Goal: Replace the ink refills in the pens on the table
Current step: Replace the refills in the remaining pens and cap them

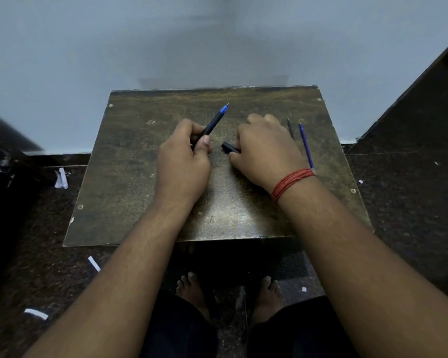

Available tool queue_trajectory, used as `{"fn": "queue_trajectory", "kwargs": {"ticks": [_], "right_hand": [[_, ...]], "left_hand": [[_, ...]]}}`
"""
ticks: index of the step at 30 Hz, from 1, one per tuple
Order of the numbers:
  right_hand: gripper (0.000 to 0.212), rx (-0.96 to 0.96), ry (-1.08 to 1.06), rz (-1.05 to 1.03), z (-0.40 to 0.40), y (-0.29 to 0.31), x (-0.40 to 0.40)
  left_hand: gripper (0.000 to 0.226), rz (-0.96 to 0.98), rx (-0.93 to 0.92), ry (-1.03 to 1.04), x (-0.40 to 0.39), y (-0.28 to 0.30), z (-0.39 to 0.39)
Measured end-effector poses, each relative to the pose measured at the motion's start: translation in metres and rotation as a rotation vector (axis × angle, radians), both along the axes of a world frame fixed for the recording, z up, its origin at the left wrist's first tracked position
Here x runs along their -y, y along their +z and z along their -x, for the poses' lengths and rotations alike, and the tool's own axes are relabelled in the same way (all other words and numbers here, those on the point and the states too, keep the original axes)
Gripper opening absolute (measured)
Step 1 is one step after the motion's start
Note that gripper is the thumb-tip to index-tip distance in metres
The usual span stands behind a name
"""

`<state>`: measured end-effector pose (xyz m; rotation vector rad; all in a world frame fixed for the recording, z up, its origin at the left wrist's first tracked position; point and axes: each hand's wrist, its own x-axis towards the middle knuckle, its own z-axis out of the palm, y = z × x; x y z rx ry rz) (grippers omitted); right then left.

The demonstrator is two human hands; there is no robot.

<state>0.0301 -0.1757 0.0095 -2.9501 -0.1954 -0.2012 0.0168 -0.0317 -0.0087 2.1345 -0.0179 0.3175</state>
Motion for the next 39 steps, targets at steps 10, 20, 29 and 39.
{"fn": "queue_trajectory", "kwargs": {"ticks": [10,20,29,39], "right_hand": [[0.010,0.016,-0.083,-0.427,-0.010,0.012,0.020],[0.022,0.070,-0.171,-0.931,-0.011,0.017,0.037],[0.022,0.056,-0.080,-0.869,-0.014,0.012,0.030],[0.018,0.034,-0.078,-1.053,-0.004,0.007,0.006]], "left_hand": [[0.010,0.010,-0.018,0.003,-0.001,0.001,0.000],[0.008,-0.021,-0.027,-0.068,0.004,0.002,0.003],[0.005,-0.063,-0.029,-0.131,0.006,0.002,0.004],[0.009,-0.005,-0.014,-0.120,0.006,-0.001,0.003]]}}
